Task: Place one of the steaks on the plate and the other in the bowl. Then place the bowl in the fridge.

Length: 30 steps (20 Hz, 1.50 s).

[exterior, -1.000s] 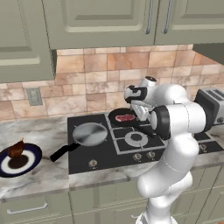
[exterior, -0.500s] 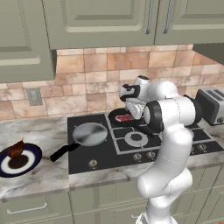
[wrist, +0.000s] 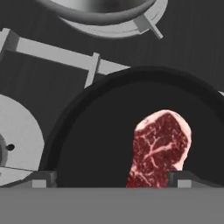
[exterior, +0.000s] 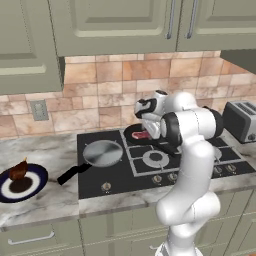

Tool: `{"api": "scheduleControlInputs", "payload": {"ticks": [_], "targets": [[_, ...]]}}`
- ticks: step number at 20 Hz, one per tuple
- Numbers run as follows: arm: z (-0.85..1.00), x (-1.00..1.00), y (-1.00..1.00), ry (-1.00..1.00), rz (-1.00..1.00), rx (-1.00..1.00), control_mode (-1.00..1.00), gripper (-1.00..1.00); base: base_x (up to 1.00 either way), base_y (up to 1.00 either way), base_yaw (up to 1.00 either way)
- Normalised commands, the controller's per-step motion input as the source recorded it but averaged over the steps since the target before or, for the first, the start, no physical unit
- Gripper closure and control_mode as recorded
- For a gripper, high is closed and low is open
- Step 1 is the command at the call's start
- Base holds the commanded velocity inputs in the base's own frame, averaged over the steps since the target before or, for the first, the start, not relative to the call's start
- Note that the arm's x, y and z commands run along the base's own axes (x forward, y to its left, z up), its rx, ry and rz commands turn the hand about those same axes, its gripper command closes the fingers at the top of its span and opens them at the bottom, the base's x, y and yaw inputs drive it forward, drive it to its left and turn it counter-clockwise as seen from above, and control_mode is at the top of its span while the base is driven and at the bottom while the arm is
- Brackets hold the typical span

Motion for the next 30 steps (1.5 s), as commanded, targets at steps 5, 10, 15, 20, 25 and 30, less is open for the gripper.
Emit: {"api": "scheduleControlInputs", "payload": {"ticks": [5, 10, 15, 20, 25, 30], "targets": [[-0.20, 0.19, 0.09, 0.00, 0.02, 0.00, -1.00, -1.00, 0.00, 0.00, 0.00], [-0.12, 0.21, 0.06, 0.00, 0.02, 0.00, -1.00, -1.00, 0.00, 0.00, 0.00], [-0.10, 0.19, 0.00, 0.00, 0.02, 0.00, -1.00, -1.00, 0.00, 0.00, 0.00], [-0.14, 0.18, 0.01, 0.00, 0.01, 0.00, -1.00, -1.00, 0.00, 0.00, 0.00], [-0.07, 0.18, 0.04, 0.00, 0.00, 0.00, -1.00, -1.00, 0.00, 0.00, 0.00], [-0.31, 0.14, 0.12, 0.00, 0.00, -0.03, -1.00, -1.00, 0.00, 0.00, 0.00]]}}
